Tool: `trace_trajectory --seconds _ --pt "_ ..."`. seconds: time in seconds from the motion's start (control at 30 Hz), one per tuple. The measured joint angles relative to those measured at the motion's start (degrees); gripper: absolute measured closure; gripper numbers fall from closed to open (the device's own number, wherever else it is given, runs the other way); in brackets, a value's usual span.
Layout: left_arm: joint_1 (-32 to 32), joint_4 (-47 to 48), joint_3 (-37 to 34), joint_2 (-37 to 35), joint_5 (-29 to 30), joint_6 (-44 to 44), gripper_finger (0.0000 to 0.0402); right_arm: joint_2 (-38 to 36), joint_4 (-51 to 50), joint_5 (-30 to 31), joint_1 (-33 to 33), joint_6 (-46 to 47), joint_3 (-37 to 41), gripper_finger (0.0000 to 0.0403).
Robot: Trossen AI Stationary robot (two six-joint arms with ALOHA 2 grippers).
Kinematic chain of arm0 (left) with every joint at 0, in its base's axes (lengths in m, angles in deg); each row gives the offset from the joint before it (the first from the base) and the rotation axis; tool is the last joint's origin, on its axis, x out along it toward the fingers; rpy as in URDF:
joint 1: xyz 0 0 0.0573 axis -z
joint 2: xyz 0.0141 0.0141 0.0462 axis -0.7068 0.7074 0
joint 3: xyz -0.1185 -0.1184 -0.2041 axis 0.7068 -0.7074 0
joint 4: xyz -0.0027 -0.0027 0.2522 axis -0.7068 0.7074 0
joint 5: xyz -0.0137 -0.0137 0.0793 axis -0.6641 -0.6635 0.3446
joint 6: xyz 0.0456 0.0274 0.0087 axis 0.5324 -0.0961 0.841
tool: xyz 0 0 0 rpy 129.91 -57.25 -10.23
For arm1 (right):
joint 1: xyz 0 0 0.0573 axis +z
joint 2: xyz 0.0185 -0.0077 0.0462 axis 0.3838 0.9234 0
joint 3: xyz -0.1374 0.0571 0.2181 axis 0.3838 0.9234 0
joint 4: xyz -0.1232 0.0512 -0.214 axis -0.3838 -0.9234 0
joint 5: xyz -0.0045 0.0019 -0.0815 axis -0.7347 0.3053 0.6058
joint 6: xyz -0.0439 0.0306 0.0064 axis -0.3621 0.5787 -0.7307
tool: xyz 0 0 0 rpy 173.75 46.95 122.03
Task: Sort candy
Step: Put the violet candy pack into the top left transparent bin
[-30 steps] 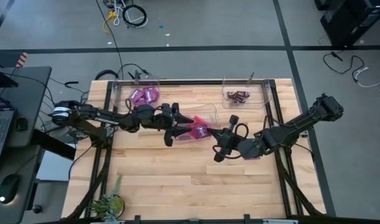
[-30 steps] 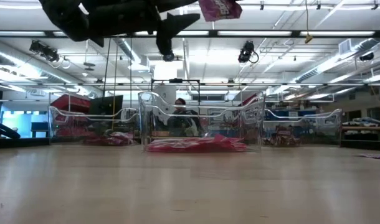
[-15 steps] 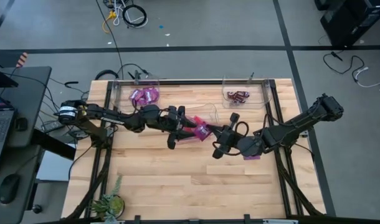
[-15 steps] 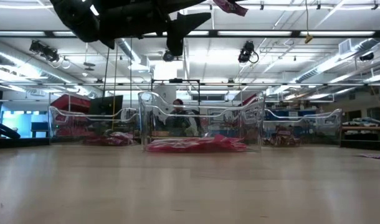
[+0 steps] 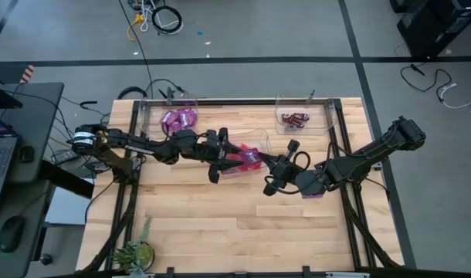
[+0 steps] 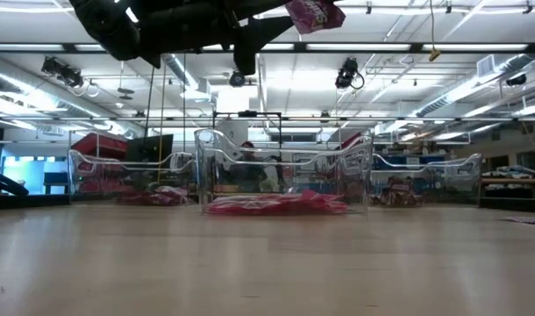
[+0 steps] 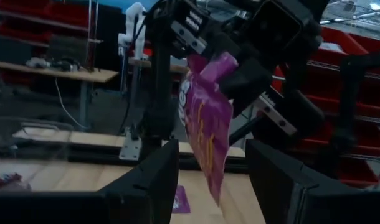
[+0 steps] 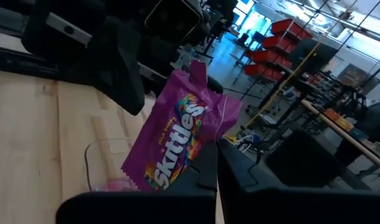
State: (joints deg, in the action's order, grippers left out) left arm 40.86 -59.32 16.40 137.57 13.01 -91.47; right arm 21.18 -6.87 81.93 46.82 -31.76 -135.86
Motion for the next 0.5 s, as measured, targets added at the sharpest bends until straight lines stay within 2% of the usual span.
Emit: trace_trajectory --seconds 0.17,0.27,0.4,0.5 --pt "0.1 -1.4 0.0 0.0 0.0 2.9 0.0229 0.0 0.1 -1.4 0.0 0.4 0.0 0.0403" --pt "0.1 -1.3 0.0 0.0 0.0 4.5 0.0277 0.0 0.1 -3.2 -0.4 0.5 0.0 0.0403" --pt "0.1 -2.3 0.0 0.0 0.1 6.9 0.0377 0.0 0.1 -3.5 -0.7 1.7 0.0 0.0400" --pt "-0.3 -2.3 0.0 -0.5 0.1 7.2 0.0391 0.0 -0.4 -3.5 -0.7 1.7 0.0 0.0390"
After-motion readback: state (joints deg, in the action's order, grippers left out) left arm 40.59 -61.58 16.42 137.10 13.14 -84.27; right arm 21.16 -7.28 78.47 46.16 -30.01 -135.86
